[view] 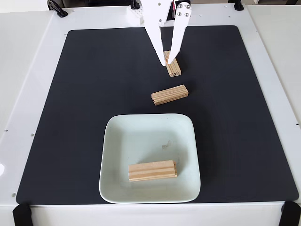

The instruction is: Pick up the wooden block and place them on the plate.

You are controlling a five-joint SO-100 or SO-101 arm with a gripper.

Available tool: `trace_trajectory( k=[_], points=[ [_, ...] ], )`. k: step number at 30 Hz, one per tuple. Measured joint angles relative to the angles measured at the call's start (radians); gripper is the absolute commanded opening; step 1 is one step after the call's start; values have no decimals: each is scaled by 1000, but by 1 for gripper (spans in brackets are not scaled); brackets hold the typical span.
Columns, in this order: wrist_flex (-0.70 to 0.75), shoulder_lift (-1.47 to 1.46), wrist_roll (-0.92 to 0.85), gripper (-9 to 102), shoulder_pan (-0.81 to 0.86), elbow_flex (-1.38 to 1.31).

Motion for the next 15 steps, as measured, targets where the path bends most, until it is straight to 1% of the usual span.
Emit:
trace_trajectory(
  k=[4,7,10,13,15],
  points=[
    [17,5,-115,-1,8,17],
    [78,5,-207,-1,34,17],
    [169,5,-295,-1,44,17],
    [247,5,-302,-1,37,17],
    [284,5,-258,-1,32,17]
  ],
)
